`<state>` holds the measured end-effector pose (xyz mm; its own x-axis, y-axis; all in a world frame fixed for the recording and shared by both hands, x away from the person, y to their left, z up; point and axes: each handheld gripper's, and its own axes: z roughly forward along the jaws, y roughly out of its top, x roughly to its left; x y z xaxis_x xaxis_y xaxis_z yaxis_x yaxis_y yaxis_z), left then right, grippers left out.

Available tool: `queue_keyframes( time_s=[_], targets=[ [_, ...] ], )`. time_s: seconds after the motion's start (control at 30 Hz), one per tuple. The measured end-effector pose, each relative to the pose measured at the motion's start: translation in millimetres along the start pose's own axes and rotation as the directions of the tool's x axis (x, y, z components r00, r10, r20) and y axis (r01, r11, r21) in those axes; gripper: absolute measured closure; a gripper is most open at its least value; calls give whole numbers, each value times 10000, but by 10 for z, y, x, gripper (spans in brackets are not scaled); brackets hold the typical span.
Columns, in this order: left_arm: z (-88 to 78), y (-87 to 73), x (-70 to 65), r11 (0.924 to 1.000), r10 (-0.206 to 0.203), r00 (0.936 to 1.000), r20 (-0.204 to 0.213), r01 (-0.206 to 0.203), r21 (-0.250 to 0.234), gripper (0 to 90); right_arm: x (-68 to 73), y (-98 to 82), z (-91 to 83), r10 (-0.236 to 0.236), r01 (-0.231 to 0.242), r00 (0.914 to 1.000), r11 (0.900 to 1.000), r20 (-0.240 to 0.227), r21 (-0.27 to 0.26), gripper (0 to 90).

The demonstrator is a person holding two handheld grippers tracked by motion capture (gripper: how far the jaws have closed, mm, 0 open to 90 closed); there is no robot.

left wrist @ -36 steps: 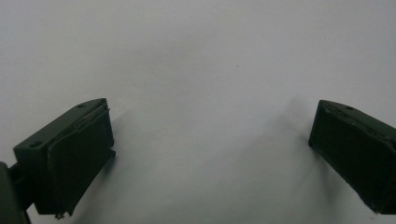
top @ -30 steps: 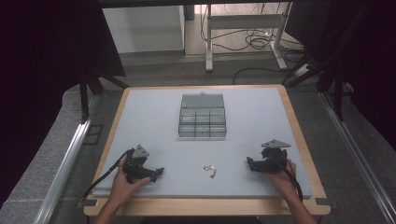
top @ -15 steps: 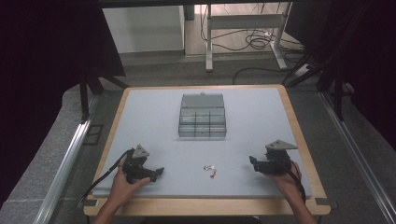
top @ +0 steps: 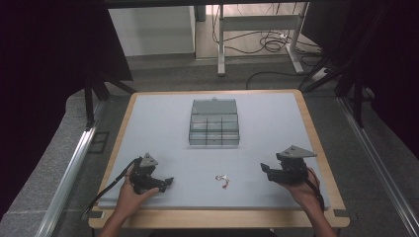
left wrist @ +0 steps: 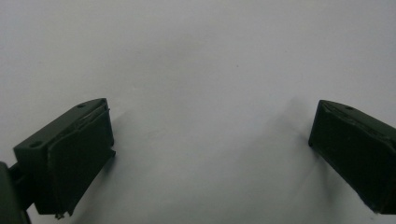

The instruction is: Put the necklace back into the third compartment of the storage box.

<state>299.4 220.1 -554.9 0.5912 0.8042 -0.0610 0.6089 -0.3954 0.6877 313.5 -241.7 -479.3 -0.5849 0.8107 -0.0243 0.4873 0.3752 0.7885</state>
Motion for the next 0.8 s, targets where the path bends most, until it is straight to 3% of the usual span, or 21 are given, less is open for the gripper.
queue_keyframes(
  time_s=[0.43,0.8],
  targets=[
    [0,0,0,10000,8,10000,-2,-8,1,0,240,158,-32,-893,910,9927,9957,-804,174,293],
    [-1,0,0,10000,5,10000,-3,-5,8,0,493,280,40,-1342,1431,9771,9888,-1652,434,350]
  ],
)
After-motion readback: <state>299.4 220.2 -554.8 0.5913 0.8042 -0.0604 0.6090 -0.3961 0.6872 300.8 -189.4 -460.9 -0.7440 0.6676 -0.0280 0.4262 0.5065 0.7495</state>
